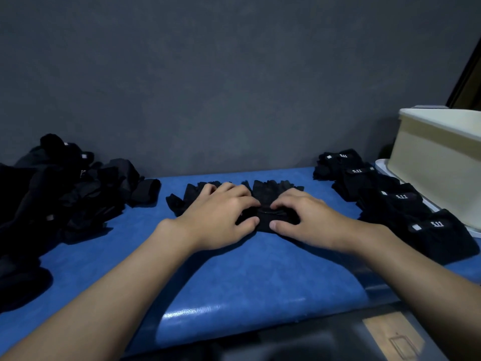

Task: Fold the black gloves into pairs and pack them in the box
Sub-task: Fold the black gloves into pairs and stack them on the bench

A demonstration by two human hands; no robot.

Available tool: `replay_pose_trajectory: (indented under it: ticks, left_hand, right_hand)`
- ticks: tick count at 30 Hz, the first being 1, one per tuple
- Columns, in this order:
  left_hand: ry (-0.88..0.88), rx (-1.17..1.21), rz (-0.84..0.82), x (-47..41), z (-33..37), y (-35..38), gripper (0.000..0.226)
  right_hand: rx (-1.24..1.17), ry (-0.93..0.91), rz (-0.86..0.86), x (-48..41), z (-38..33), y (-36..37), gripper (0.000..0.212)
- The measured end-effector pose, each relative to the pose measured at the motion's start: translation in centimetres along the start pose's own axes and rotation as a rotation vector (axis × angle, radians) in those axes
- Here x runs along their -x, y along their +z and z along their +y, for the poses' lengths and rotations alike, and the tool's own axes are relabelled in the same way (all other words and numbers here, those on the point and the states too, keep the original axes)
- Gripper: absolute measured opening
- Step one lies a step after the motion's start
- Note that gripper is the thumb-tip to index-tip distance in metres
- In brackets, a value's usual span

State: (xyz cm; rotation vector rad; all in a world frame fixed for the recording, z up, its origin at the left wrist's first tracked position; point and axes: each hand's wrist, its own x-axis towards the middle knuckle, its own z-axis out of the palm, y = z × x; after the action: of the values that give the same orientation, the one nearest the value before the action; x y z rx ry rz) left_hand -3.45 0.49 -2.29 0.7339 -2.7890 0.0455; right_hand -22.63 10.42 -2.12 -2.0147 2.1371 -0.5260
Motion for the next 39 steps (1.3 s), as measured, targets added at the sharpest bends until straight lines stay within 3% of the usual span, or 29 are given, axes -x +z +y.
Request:
replay_pose_trajectory:
  ticks: [4, 9, 17, 21, 25, 29, 33, 36, 39]
  left_hand:
    - [-0.062, -0.079, -0.015, -0.2, 0.2, 0.3, 0.058]
    - [-0.07, -0.103, 0.006, -0.1, 0.2, 0.4, 0.069]
    - [-0.08, -0.109, -0.01, 0.1, 0.0, 0.1, 0.065]
    - [-0.023, -0.025, 0.05, -0.9, 0.1, -0.4, 0.062]
    - [-0.008, 0.014, -0.089, -2.4, 0.0, -0.3, 0.075]
    - [-0.021, -0.046, -0.21, -2.5, 0.0, 0.0, 0.074]
    - [-0.082, -0.079, -0.28, -2.5, 0.1, 0.0, 0.078]
    - [-0.11, -0.07, -0.266, -2.5, 0.3, 0.1, 0.077]
    - [-0.133, -0.051, -0.243, -2.5, 0.5, 0.4, 0.077]
  right_hand:
    - [-0.026, 0.026, -0.034, -0.3, 0.2, 0.0, 0.048]
    - [-0.05, 0.062, -0.099, -0.4, 0.5, -0.4, 0.07]
    - [-0.108, 0.084, -0.142, -0.8, 1.0, -0.4, 0.075]
    - [-0.147, 0.151, -0.186, -1.1, 1.8, -0.5, 0.096]
    - [-0.173, 0.174, -0.233, -1.5, 2.7, -0.5, 0.107]
    - [-0.169, 0.209, -0.298, -1.8, 3.0, -0.6, 0.112]
    - [-0.15, 0.171, -0.29, -1.8, 2.2, -1.4, 0.105]
    - [-0.132, 0.155, -0.201, -1.5, 2.2, -1.7, 0.099]
    - [-0.078, 0.179, -0.225, -1.1, 2.6, -1.7, 0.084]
